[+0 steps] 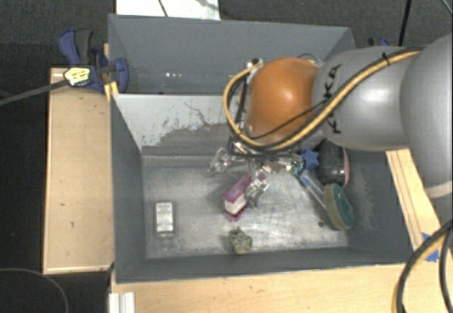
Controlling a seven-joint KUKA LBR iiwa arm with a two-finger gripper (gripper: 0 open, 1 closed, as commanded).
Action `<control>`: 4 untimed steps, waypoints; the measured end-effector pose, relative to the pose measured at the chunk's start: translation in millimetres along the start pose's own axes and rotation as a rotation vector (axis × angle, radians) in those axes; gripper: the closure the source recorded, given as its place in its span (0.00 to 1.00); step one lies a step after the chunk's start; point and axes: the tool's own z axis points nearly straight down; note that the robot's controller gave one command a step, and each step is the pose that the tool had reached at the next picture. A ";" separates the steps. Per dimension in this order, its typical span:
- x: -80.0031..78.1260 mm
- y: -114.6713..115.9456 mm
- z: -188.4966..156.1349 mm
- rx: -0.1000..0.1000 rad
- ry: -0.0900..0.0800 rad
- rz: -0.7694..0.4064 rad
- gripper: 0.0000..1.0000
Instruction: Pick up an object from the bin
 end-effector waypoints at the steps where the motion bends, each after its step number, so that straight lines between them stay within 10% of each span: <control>1: -2.4 0.4 -3.9 0.006 -0.005 0.001 0.00; 2: -0.1 -1.7 -4.0 0.008 0.001 0.007 1.00; 4: -2.2 -2.3 -58.5 0.009 -0.008 0.020 1.00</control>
Offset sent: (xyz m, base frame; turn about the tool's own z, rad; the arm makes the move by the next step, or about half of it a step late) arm 0.0000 0.0000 0.0000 0.0000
